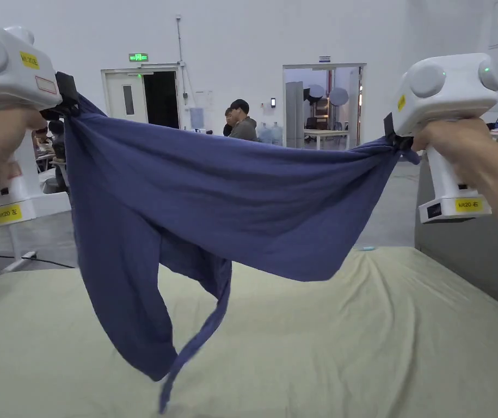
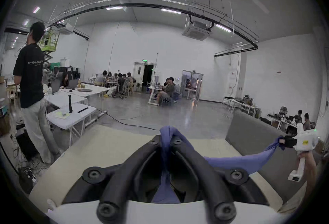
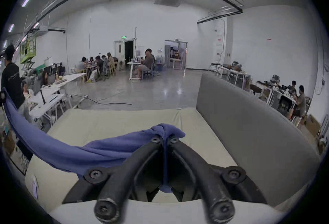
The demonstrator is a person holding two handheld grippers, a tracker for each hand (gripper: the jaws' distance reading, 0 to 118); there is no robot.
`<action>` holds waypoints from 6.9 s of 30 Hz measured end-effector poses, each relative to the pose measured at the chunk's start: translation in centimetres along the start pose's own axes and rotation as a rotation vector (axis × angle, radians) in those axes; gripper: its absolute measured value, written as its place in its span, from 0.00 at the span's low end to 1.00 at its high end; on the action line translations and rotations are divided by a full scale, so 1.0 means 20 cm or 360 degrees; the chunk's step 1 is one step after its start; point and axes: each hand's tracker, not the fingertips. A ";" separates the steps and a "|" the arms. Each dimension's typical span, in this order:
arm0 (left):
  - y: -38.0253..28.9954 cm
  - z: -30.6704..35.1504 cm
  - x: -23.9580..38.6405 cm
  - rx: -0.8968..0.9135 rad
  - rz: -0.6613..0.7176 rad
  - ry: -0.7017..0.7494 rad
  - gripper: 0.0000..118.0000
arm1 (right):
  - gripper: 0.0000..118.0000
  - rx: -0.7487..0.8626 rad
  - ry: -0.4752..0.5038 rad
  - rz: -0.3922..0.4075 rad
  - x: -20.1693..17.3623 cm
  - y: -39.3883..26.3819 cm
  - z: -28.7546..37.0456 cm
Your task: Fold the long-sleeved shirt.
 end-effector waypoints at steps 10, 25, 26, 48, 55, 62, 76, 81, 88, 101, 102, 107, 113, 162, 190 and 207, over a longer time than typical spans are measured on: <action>-0.60 -0.32 0.01 -0.0274 -0.0067 -0.0065 0.01 | 0.00 -0.0228 -0.0017 0.0015 0.00 -0.48 -0.37; -1.42 0.11 -0.01 -0.0549 -0.0012 -0.0164 0.01 | 0.00 -0.0471 0.0078 -0.0032 0.11 -1.37 -0.22; -1.49 0.20 -0.01 -0.0573 -0.0049 -0.0163 0.01 | 0.00 -0.0481 0.0090 -0.0041 0.13 -1.47 -0.15; -2.57 1.01 -0.25 -0.1141 0.0037 -0.0141 0.89 | 0.93 -0.1016 -0.0037 0.0057 0.27 -2.71 0.33; -2.35 0.98 -0.13 -0.0979 0.0029 -0.0231 0.59 | 0.00 -0.0749 0.0147 -0.0087 0.24 -2.47 0.45; -2.39 0.97 0.04 -0.0975 -0.0031 -0.0305 0.00 | 0.00 -0.0833 0.0152 -0.0024 0.14 -2.52 0.45; -2.42 0.77 0.08 -0.1088 -0.0051 -0.0331 0.00 | 0.52 -0.1261 0.0086 0.0028 0.21 -2.89 0.15; -2.44 0.58 0.16 -0.1083 -0.0129 -0.0277 0.13 | 0.03 -0.1226 0.0123 0.0047 0.16 -2.88 0.15; -2.52 -0.01 0.31 -0.1221 -0.0206 -0.0265 1.00 | 0.03 -0.1259 0.0121 0.0114 0.15 -2.90 0.13; -2.88 -0.76 0.41 -0.1522 -0.0254 -0.0058 0.53 | 0.03 -0.1260 0.0133 0.0071 0.16 -2.91 0.11; -2.87 -0.74 0.42 -0.1501 -0.0285 -0.0069 0.51 | 0.03 -0.1259 0.0132 0.0075 0.16 -2.91 0.11; -2.78 -0.66 0.51 -0.1435 -0.0570 -0.0129 0.00 | 0.03 -0.1265 0.0125 0.0097 0.14 -2.91 0.11; -2.37 -0.50 0.39 -0.1224 -0.0212 -0.0256 0.00 | 0.03 -0.1045 0.0130 0.0012 0.20 -2.63 0.19; -1.41 -0.49 -0.12 -0.0635 -0.0042 0.0144 0.00 | 0.02 -0.0650 0.0349 0.0059 -0.38 -1.28 -0.87; -2.66 1.09 -0.06 -0.1217 0.0020 -0.0101 0.47 | 0.89 -0.1039 0.0175 0.0214 0.02 -2.76 0.32; -2.35 1.13 0.01 -0.0950 -0.0093 -0.0159 0.00 | 0.00 -0.0759 0.0295 0.0048 0.05 -2.54 0.54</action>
